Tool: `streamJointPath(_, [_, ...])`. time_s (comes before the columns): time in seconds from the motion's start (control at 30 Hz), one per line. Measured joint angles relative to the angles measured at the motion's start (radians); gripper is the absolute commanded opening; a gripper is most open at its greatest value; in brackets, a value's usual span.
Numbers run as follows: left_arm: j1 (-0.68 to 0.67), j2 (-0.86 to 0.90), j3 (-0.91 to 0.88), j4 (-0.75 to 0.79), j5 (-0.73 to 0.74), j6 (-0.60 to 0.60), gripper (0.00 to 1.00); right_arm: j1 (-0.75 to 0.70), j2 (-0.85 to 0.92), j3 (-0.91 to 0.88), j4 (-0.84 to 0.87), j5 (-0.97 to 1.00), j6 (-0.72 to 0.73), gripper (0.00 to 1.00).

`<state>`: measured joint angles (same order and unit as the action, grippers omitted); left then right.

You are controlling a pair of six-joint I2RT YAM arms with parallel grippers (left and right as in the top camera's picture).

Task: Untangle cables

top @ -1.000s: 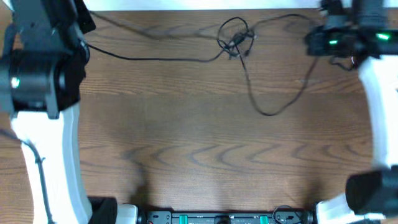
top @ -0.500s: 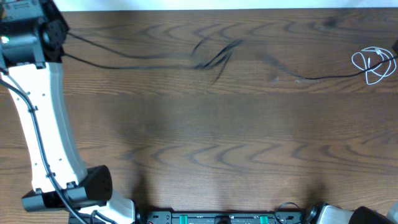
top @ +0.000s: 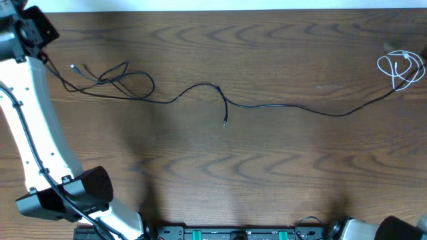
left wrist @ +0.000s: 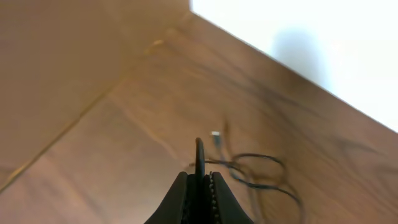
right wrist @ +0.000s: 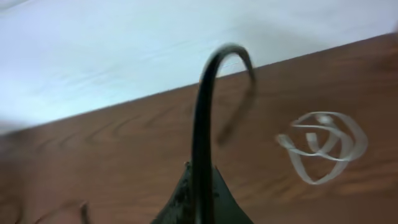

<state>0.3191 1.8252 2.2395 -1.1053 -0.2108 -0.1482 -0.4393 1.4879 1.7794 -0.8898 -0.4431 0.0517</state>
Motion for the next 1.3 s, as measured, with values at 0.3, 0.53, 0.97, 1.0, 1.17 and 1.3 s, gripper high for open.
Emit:
streamJointPath(0.3, [-0.048,-0.008,0.000,-0.018,0.248,0.026,0.07,0.266,0.098,0.002,-0.105,-0.032,-0.015,0.01])
streamJointPath(0.53, [-0.095,-0.023,-0.001,-0.210,0.394,0.034,0.07,0.380,0.230,0.004,-0.193,0.000,-0.041,0.04])
streamJointPath(0.97, [-0.097,-0.023,-0.135,-0.433,0.200,0.022,0.07,0.639,0.509,0.004,-0.187,0.059,-0.163,0.21])
streamJointPath(1.0, [-0.097,-0.023,-0.156,-0.429,0.193,0.021,0.07,0.653,0.519,0.004,-0.182,0.063,-0.165,0.22])
streamJointPath(1.17, [-0.097,-0.023,-0.222,-0.413,0.174,0.018,0.07,0.720,0.577,0.004,-0.177,0.108,-0.196,0.35])
streamJointPath(1.3, [-0.097,-0.023,-0.237,-0.407,0.171,0.018,0.07,0.748,0.630,0.004,-0.183,0.150,-0.233,0.39])
